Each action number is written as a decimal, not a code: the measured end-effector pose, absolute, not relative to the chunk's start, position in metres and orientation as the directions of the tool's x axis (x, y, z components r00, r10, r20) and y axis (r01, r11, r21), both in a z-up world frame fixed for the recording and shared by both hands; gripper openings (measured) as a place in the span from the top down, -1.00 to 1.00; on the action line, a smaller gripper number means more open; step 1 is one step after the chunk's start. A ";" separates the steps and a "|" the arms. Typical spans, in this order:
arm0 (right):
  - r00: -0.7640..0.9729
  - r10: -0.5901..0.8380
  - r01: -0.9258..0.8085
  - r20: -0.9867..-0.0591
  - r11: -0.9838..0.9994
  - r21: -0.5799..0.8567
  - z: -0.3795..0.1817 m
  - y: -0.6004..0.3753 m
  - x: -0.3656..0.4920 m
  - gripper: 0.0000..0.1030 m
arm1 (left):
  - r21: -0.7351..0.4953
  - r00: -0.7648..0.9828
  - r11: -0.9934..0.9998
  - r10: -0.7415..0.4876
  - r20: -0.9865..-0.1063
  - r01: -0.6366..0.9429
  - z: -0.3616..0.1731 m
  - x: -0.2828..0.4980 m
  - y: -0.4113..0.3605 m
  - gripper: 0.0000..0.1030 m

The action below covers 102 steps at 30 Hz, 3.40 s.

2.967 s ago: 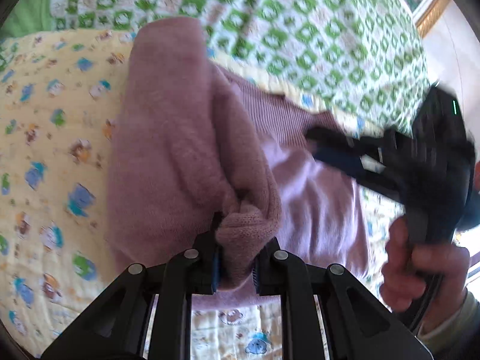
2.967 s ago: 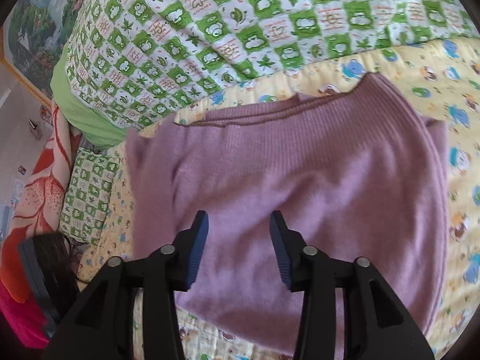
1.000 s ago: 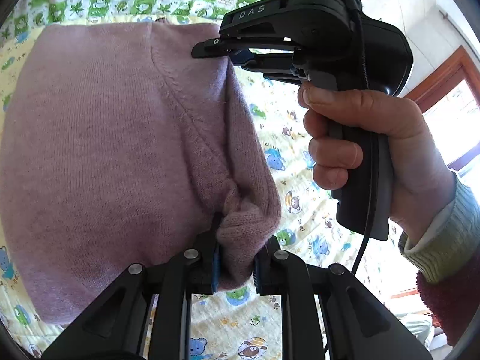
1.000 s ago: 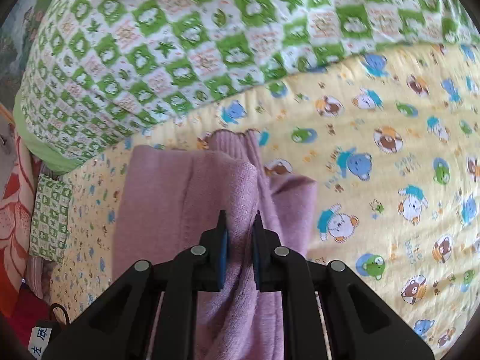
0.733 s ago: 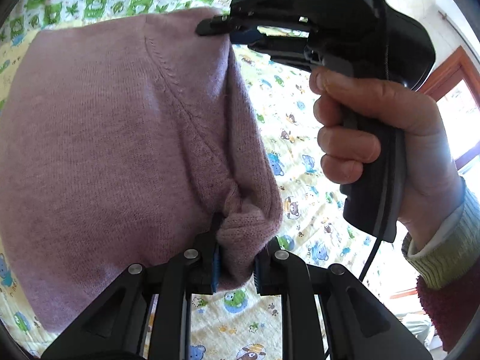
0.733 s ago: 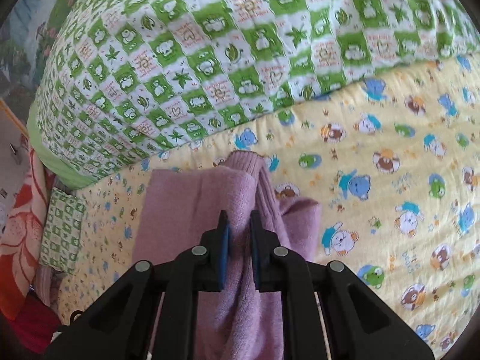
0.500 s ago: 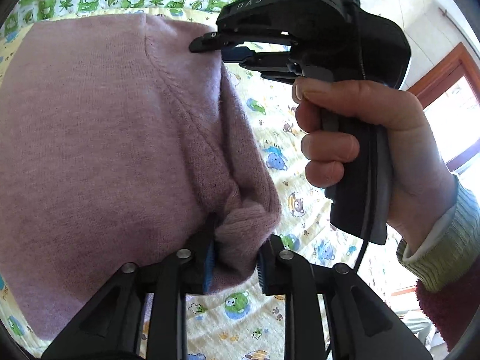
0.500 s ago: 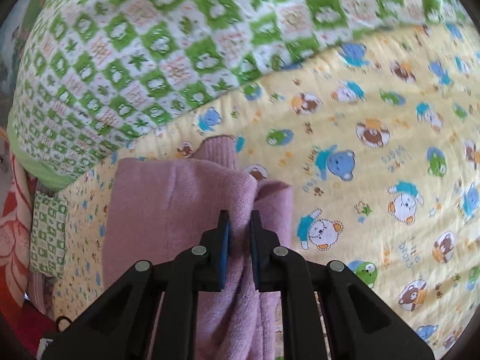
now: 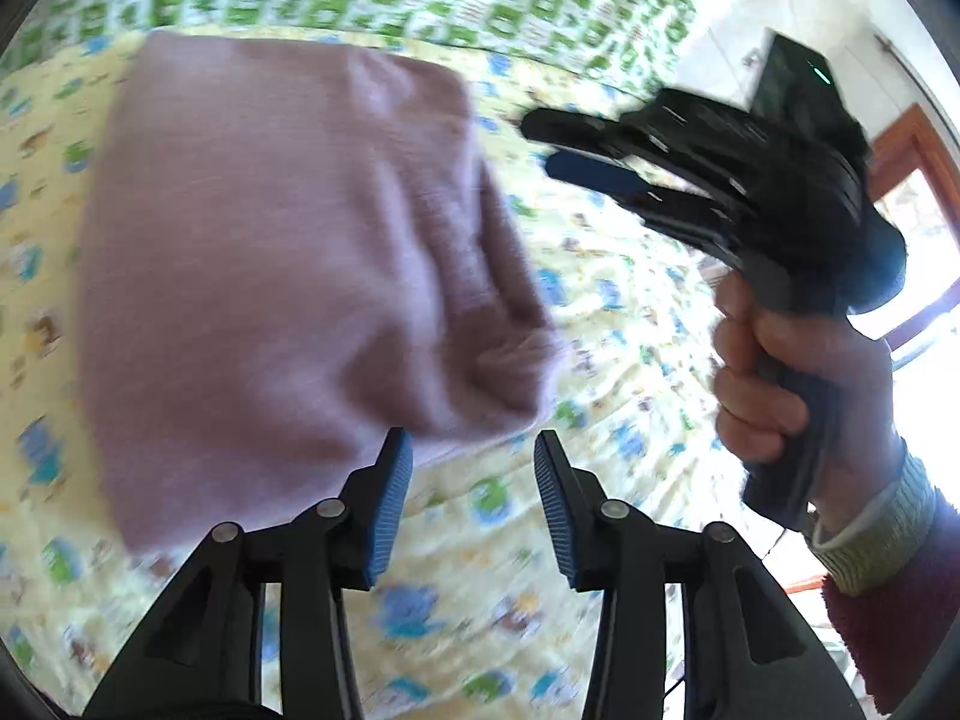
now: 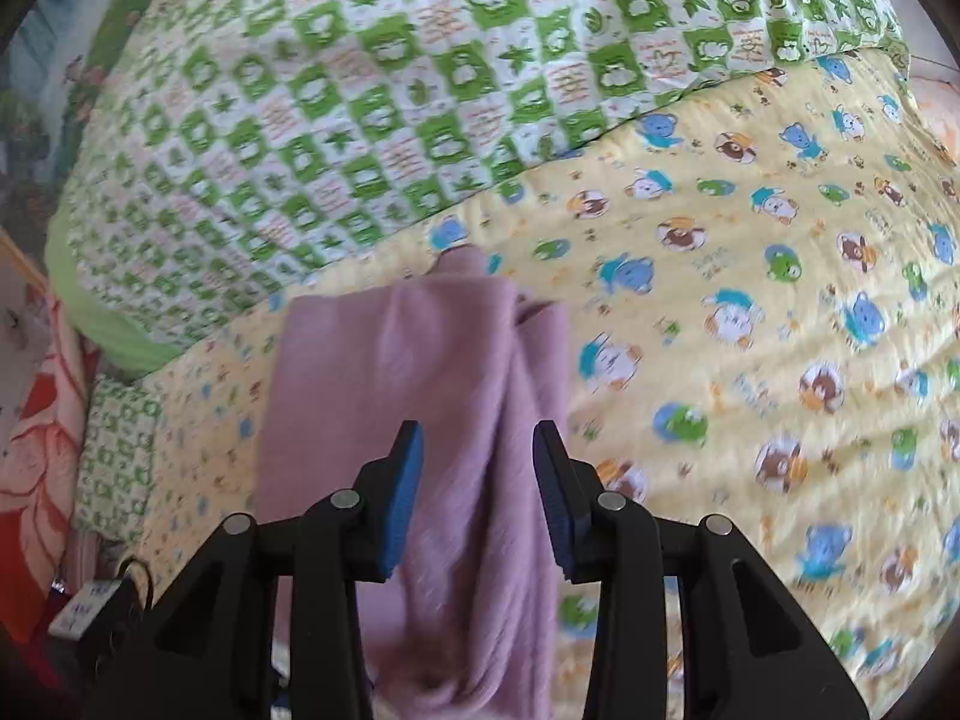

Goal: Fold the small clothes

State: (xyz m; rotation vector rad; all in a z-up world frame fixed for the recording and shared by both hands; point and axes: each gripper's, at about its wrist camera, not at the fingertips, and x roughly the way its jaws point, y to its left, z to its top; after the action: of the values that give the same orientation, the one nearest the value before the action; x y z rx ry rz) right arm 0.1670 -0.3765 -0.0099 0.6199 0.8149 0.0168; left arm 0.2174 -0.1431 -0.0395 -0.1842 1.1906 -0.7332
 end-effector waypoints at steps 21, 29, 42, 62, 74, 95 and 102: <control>0.568 0.335 0.196 -0.752 0.832 0.520 -0.072 -0.331 0.160 0.70 | -0.511 0.202 0.852 -0.523 -0.828 0.111 -0.088 0.280 -0.035 -0.12; 0.704 0.357 0.166 -0.614 0.757 0.632 -0.005 -0.362 0.132 0.80 | -0.518 0.187 0.840 -0.541 -0.820 0.160 -0.077 0.281 -0.053 -0.23; 0.634 0.273 0.310 -0.723 0.767 0.562 -0.091 -0.369 0.125 0.80 | -0.496 0.143 0.852 -0.518 -0.843 0.164 -0.092 0.283 -0.071 -0.23; 0.680 0.179 0.342 -0.711 0.780 0.524 -0.054 -0.405 0.213 -0.05 | -0.489 0.280 0.863 -0.503 -0.818 0.123 -0.052 0.418 -0.082 -0.28; 0.685 0.153 0.353 -0.713 0.786 0.508 -0.075 -0.422 0.250 0.84 | -0.374 0.313 0.915 -0.404 -0.859 0.154 -0.074 0.473 -0.110 0.44; 0.662 0.317 0.319 -0.680 0.702 0.637 -0.081 -0.389 0.157 -0.20 | -0.526 0.234 0.846 -0.530 -0.815 0.084 -0.067 0.348 -0.067 -0.35; 0.669 0.337 0.324 -0.662 0.670 0.668 -0.090 -0.391 0.152 -0.21 | -0.552 0.201 0.830 -0.555 -0.807 0.078 -0.076 0.340 -0.083 -0.42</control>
State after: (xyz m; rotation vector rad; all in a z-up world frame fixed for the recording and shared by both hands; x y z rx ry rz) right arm 0.1524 -0.3909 -0.0900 0.8660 0.8668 0.0082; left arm 0.3399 -0.0832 -0.0761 -0.4384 1.3029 -0.4624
